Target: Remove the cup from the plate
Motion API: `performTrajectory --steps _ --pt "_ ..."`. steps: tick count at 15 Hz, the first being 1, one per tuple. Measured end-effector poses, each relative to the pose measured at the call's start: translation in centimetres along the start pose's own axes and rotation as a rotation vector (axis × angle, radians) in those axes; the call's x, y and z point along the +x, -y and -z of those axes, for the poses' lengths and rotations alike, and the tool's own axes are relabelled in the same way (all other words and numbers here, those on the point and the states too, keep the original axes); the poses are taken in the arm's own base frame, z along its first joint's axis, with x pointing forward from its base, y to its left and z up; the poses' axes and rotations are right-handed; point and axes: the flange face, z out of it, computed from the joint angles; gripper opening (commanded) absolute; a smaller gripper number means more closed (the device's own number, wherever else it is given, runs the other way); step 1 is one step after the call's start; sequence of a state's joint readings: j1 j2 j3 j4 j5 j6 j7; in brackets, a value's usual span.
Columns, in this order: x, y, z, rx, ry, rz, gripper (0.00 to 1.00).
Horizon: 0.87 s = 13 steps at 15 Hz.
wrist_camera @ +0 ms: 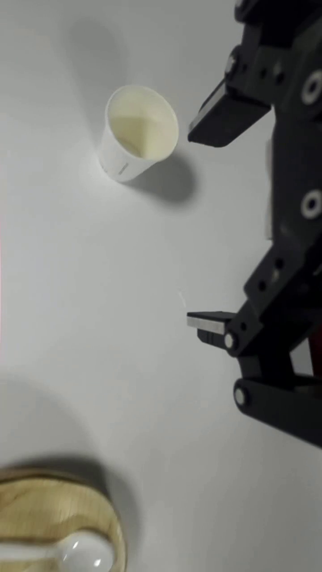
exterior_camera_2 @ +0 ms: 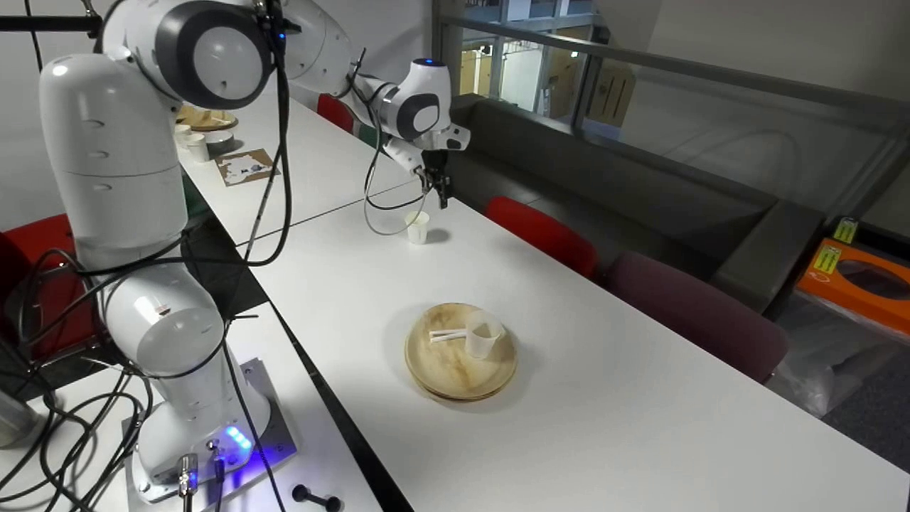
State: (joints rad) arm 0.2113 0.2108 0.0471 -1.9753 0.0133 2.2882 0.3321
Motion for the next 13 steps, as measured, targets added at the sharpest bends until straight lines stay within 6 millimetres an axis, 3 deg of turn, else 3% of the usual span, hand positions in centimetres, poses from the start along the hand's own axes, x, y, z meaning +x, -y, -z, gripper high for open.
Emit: performTrajectory --steps 5,9,13 --pt "-5.4 -7.8 4.5 -0.071 0.223 0.101 1.0" --pt "-8.4 -14.0 7.7 -0.109 0.246 0.221 1.0" --pt "-9.3 -14.7 8.0 -0.11 0.245 0.23 1.0"
